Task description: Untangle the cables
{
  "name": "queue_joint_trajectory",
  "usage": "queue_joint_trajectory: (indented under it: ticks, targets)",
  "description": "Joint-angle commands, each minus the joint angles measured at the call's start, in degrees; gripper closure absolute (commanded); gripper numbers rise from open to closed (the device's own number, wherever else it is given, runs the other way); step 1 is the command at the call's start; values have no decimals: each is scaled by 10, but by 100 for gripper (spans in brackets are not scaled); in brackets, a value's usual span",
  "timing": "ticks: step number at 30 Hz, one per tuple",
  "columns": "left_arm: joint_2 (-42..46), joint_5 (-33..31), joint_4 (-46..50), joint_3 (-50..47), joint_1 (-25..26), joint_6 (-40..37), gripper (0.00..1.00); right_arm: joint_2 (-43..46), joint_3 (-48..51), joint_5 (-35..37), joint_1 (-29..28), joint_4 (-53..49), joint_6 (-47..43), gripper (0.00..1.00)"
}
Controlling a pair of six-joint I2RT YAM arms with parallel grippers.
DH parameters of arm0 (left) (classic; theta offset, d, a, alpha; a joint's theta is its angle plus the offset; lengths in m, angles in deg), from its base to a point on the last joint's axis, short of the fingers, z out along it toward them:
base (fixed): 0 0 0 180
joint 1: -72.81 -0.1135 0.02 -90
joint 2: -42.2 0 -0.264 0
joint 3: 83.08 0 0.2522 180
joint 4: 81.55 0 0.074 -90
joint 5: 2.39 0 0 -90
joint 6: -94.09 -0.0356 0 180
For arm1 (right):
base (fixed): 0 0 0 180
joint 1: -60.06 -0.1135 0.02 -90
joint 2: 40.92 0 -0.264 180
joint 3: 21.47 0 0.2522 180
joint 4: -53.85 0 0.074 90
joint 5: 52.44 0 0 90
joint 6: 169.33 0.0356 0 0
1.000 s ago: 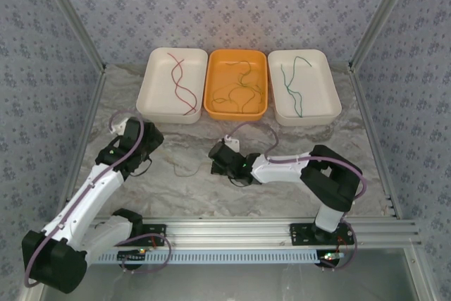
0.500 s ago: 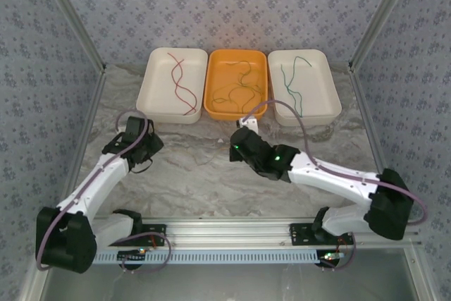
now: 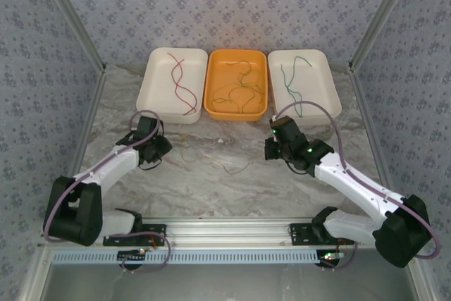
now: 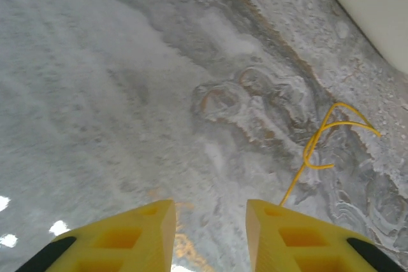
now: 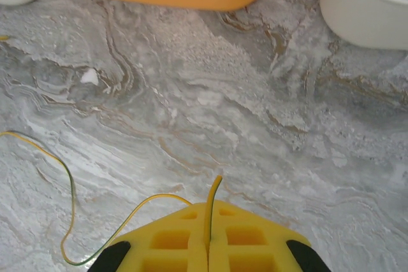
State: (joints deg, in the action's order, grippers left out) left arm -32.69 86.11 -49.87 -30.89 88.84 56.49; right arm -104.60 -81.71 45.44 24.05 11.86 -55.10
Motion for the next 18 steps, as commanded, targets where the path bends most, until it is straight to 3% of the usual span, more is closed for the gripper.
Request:
queue_joint_trajectory:
  ticks: [1, 10, 18]
  targets:
    - [-43, 53, -82, 4, 2, 52, 66, 7, 8, -35, 12, -9, -22, 100]
    - [-140, 69, -149, 38, 12, 109, 68, 11, 10, -41, 16, -8, -21, 100]
    - [-105, 40, -164, 25, 25, 151, 67, 14, 20, -51, 16, 3, -11, 100]
